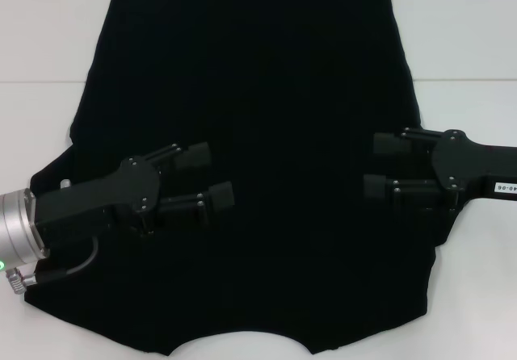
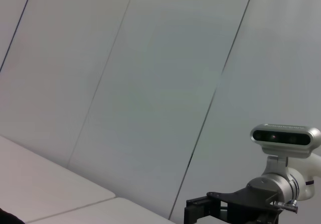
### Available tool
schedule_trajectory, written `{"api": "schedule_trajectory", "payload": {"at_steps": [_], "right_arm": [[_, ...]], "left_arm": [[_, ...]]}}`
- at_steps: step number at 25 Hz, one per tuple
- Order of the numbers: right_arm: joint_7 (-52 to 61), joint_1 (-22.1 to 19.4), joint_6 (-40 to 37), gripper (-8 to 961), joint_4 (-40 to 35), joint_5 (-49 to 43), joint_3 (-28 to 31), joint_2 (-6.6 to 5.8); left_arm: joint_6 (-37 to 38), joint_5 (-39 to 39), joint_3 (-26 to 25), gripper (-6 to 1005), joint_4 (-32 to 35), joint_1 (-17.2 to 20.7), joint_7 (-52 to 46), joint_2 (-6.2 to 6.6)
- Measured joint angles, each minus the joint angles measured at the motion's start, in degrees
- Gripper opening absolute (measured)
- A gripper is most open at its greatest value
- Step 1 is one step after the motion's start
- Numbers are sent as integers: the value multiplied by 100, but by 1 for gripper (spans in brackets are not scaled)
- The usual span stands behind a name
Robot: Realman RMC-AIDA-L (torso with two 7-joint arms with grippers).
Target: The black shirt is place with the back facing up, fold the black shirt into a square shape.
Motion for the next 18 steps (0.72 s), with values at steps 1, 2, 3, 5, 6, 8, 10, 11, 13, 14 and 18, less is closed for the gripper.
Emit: {"api": "schedule_trajectory", "payload": {"at_steps": [1,2,3,5,6,8,10,11,13,14,18], "right_arm": [[0,0,0,866,0,0,0,0],[-1,-1,0,866,1,0,0,0],[-1,-3,-1,866,2,0,0,0],[-1,-6,-4,866,7,0,0,0],[-1,-7,-5,866,7,0,0,0],[-1,-11,-7,866,11,0,0,0],[0,-17,-8,866,15,0,0,0],[0,-18,-12,866,16,0,0,0],[0,-18,-19,866,17,0,-3,0],[0,-19,-25,866,18,0,-8,0],[2,-19,-32,866,16,0,-9,0]], "left_arm": [[2,-1,0,946,0,1,0,0],[3,-1,0,945,0,1,0,0],[4,-1,0,944,0,2,0,0],[5,2,0,942,0,2,0,-1],[6,5,0,941,0,3,0,-2],[6,9,0,939,0,4,0,-4],[6,13,0,937,0,4,0,-5],[6,13,0,935,0,4,0,-5],[6,13,0,933,0,4,-5,-7],[7,13,0,932,0,4,-5,-6],[-40,3,-34,928,0,18,-37,-2]]}}
